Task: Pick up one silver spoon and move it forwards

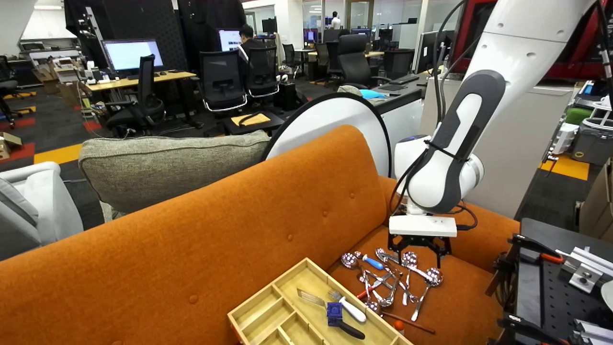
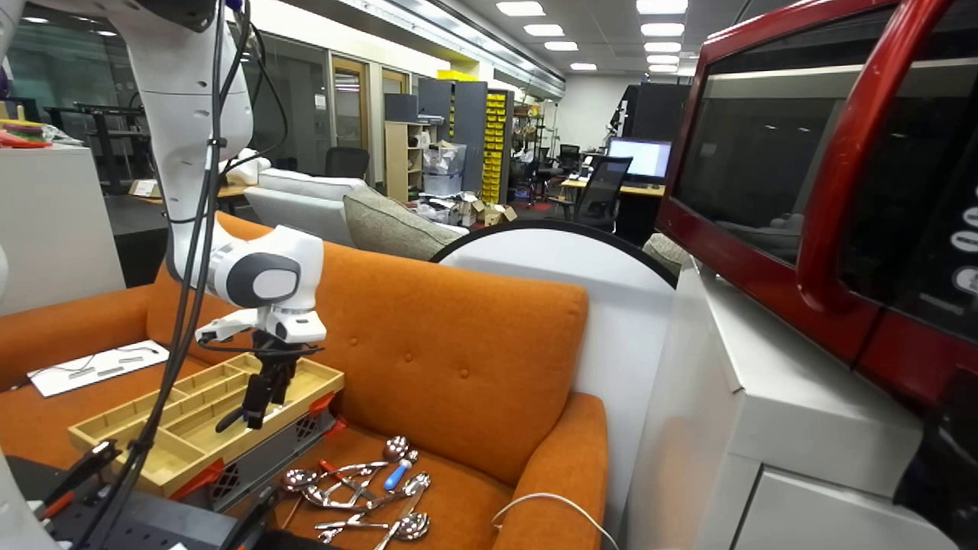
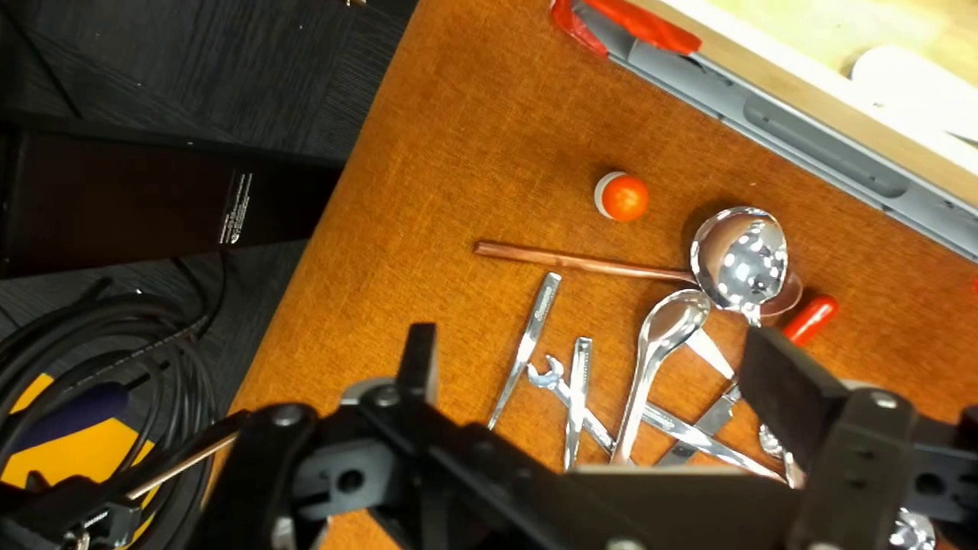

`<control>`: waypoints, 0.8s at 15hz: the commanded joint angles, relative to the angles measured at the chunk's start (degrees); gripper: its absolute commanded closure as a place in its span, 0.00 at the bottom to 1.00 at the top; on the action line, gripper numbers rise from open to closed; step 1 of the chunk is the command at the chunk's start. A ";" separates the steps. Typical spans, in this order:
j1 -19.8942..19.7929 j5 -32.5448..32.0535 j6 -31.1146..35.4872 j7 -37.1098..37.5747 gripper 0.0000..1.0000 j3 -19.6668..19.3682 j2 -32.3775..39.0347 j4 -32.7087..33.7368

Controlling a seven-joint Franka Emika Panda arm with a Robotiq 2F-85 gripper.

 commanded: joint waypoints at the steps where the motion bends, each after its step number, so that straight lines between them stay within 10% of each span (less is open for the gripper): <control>1: 1.19 1.16 -0.33 -0.83 0.00 -0.89 -0.29 0.15; 12: -3.86 8.72 3.28 -7.65 0.00 4.09 6.87 5.62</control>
